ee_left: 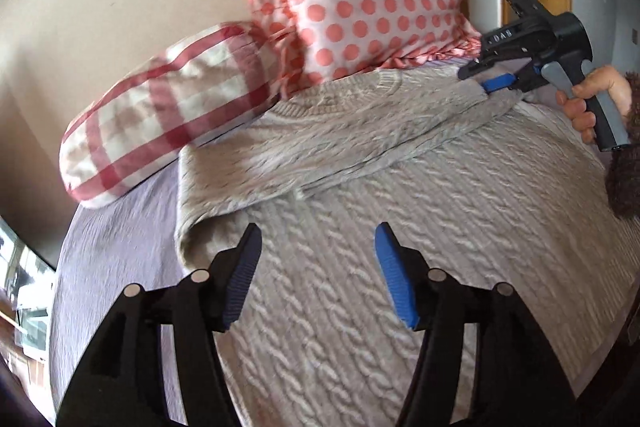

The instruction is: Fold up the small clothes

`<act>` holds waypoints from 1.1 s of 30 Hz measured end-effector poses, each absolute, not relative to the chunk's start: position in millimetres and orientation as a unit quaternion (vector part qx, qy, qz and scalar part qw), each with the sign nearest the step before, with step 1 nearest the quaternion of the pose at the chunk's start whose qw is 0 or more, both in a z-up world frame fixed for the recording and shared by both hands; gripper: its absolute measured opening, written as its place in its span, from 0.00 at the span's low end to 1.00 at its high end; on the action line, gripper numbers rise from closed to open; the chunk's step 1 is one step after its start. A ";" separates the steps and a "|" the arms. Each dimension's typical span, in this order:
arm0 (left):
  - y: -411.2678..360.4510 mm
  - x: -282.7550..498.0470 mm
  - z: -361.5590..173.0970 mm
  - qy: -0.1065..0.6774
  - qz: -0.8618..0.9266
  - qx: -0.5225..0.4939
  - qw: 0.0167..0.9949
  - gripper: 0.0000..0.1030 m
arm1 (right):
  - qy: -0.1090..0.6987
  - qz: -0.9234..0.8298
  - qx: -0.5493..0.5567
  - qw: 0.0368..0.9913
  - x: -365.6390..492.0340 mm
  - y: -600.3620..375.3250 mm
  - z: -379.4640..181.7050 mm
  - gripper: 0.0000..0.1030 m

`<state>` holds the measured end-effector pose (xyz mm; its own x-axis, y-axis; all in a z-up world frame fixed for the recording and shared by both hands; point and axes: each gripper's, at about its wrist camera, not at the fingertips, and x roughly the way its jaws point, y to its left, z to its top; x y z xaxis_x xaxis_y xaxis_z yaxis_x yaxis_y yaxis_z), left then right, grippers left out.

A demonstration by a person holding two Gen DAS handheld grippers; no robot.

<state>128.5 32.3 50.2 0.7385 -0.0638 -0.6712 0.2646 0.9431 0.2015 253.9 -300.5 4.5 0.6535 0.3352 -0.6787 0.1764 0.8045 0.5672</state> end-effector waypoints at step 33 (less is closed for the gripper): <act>136.5 19.4 -0.4 0.459 -0.163 -0.210 0.847 0.50 | 0.378 0.119 0.351 0.848 -15.1 -284.5 -50.7 0.29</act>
<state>19.4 136.5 -0.4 0.5250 -0.4692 -0.7101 0.0825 0.8584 -0.5062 -15.1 -284.5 -50.7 0.6861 0.4668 -0.5581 0.0641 0.7253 0.6855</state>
